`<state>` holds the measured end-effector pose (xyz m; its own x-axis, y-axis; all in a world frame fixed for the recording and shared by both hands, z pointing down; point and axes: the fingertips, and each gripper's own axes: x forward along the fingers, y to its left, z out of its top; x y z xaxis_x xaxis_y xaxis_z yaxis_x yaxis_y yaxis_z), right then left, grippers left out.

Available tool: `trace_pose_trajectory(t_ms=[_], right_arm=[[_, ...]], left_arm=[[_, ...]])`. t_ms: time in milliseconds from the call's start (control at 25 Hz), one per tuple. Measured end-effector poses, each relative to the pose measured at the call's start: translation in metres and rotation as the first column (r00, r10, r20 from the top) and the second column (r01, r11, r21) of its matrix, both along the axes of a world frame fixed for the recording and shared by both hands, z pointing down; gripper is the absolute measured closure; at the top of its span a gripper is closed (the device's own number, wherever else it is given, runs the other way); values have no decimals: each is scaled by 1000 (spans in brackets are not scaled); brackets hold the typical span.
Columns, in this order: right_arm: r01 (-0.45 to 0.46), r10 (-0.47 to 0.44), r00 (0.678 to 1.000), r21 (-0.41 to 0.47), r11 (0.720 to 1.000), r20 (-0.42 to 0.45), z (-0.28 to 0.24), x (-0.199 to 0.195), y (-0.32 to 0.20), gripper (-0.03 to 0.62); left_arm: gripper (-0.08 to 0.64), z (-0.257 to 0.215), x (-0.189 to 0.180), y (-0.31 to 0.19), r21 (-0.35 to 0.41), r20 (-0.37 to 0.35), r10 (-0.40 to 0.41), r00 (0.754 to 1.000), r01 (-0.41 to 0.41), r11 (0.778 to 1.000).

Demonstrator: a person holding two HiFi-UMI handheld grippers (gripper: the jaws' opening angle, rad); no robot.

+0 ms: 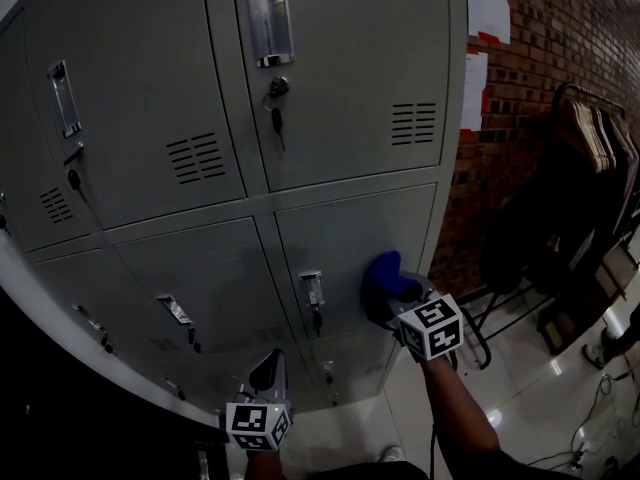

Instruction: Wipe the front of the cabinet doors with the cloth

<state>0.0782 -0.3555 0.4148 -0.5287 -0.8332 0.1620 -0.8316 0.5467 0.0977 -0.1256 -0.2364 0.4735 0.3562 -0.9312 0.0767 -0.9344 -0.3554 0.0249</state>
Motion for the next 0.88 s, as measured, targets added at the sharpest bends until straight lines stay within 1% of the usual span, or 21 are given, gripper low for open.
trace_pose_trajectory(t_ms=[80, 240, 280, 520, 560, 680, 800, 880], right_arm=[[-38, 38, 999, 8, 999, -20, 4, 10, -2, 531], [-81, 81, 996, 8, 997, -34, 4, 28, -5, 531], [-92, 92, 995, 9, 996, -35, 3, 33, -5, 531], [-172, 173, 984, 18, 985, -53, 4, 64, -9, 531], [-183, 183, 981, 18, 983, -58, 5, 69, -9, 531], [-201, 201, 977, 17, 980, -71, 7, 81, -11, 531], [-223, 224, 971, 23, 975, -84, 7, 89, -11, 531], [-234, 236, 969, 32, 972, -76, 6, 91, -10, 532]], left_arm=[[546, 0, -2, 0, -4, -20, 6, 1000, -6, 1000], [546, 1, -8, -3, 1, 4, -28, 1000, 28, 1000], [546, 3, -8, -3, 0, 1, -31, 1000, 31, 1000], [546, 0, -8, -3, -16, -88, -20, 996, 19, 1000], [546, -3, -7, -2, -11, -91, -21, 996, 20, 1000], [546, -8, -7, 1, 7, -61, -27, 998, 28, 1000], [546, -9, -5, 3, 11, -61, -24, 998, 25, 1000], [546, -8, -6, 4, 11, -59, -23, 998, 23, 1000]])
